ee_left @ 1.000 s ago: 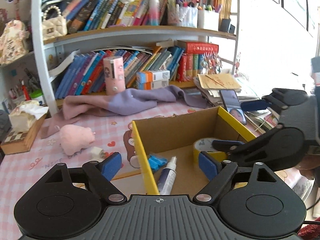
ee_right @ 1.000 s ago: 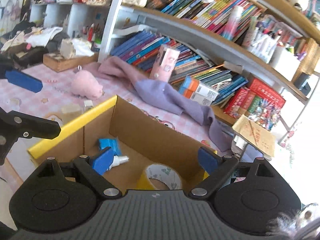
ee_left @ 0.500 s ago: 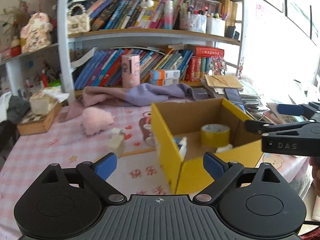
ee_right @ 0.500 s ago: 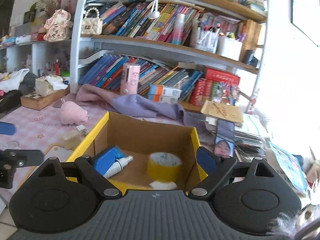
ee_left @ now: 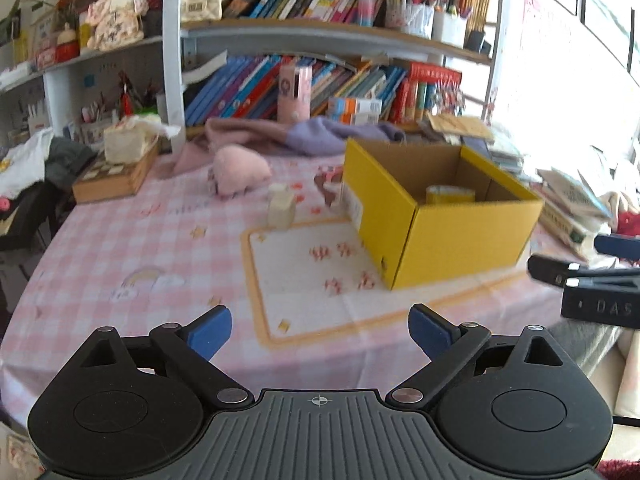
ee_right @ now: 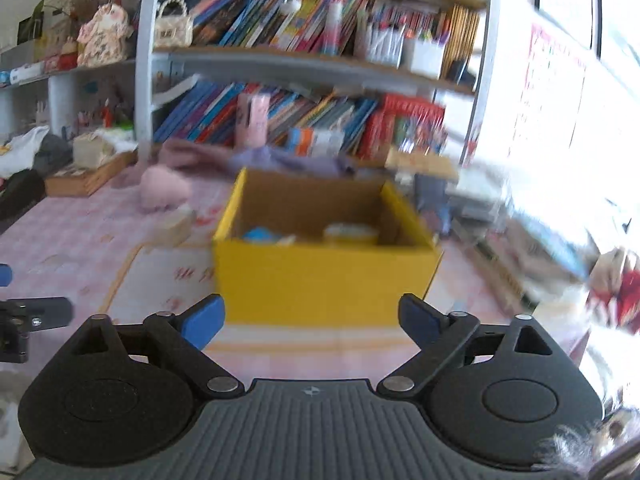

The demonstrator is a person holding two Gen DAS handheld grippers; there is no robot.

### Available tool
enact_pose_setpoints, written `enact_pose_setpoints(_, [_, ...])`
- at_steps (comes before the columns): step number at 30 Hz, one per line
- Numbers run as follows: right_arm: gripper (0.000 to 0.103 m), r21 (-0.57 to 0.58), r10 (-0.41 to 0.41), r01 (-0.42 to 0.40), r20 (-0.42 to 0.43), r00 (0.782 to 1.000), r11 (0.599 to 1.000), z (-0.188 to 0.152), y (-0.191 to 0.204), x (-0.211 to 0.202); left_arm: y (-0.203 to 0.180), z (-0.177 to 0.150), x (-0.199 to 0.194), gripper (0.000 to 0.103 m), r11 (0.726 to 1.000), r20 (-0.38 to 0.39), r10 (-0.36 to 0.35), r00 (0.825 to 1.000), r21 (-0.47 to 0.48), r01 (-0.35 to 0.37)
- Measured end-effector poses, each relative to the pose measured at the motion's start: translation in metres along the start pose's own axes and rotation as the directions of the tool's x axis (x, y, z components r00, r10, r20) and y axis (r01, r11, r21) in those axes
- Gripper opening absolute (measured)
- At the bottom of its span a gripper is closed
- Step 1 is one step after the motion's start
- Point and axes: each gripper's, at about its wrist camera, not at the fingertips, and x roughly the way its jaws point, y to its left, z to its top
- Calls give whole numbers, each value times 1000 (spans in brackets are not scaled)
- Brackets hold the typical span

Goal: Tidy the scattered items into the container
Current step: 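Lift both open tools out of the box and back away, then move both tools toward the pink plush pig and white block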

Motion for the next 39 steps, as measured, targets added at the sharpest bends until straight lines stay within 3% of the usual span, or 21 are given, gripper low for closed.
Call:
enact_pose_setpoints(7, [97,-14,66,-68,-106,992,998,-18,36,-9,24,-23,-5,99,1000,-110,7,994,-28,-10])
enact_pose_setpoints(17, [97,-48,124,-134,-173,977,990,-20,71,-4,45,-34,-11,99,999,-146,31,989,-33,-37])
enact_pose_setpoints(25, [97,-54,158,-172,-202,967,984,-20,89,3,53,-36,-15,99,999,-136,47,990,23,-44])
enact_pose_setpoints(37, [97,-99,218,-245,-223,950,965,-12,117,11,85,-40,-20,99,994,-144,84,986,-59,-93])
enact_pose_setpoints(39, [97,-110,231,-260,-225,947,959,-11,122,13,88,-42,-23,99,992,-117,96,988,-67,-104])
